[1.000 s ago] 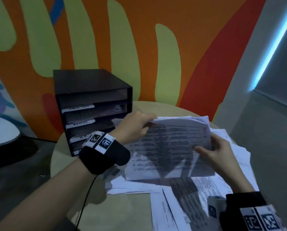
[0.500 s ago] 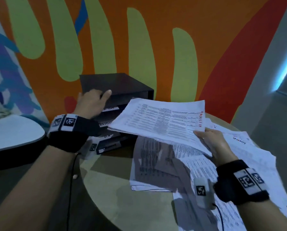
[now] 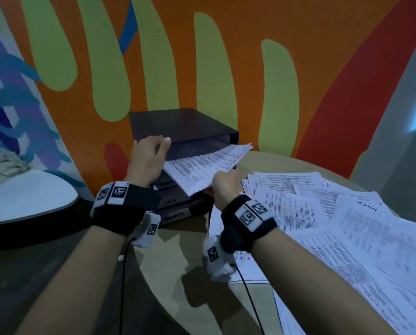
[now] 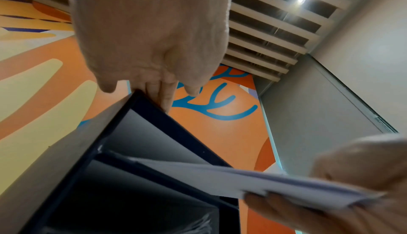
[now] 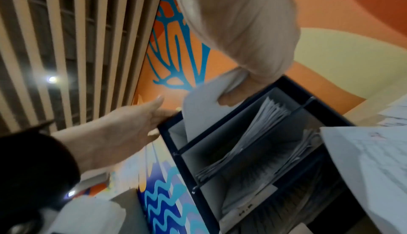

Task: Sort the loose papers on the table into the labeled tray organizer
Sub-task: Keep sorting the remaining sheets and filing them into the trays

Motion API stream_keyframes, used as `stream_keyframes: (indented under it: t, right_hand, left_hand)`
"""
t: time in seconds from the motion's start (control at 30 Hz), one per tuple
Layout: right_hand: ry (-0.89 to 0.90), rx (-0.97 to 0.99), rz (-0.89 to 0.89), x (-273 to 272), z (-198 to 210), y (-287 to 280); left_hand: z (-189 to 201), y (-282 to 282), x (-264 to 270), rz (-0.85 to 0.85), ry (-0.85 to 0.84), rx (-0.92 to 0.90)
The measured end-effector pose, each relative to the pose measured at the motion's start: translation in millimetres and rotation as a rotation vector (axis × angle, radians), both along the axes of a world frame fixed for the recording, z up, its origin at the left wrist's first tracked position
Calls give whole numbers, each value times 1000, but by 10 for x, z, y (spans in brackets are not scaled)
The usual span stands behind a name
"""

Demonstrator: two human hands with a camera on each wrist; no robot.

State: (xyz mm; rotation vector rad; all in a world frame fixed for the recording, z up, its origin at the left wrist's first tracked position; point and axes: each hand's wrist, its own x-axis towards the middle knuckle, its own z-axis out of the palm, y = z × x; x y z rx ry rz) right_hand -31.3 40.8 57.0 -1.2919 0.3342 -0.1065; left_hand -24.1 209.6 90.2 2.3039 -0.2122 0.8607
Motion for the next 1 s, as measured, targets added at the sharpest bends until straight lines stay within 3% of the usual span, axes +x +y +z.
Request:
stream_keyframes:
  t: [0.1,0.2,0.4,0.53,0.83,1.0]
  right_hand:
    - [87,-124,194,87,94,235]
    - [90,-173,276,179,211,347]
    - [57,-1,218,489,347,437]
    - [47,-62,161,595,351,459]
    - [24,-2,294,623,341,415]
    - [35,-39,314,484,246,-1]
  left_hand:
    - [-59,37,67,29,-24,17]
    - [-123,70,144,27,-23,10]
    - [-174,-7,134,74,-79,-19]
    - [-199,-25,139,81,-91,-25]
    - [-249,-38,178,104,-129,-30]
    - [-209,-65,151,163,-115,20]
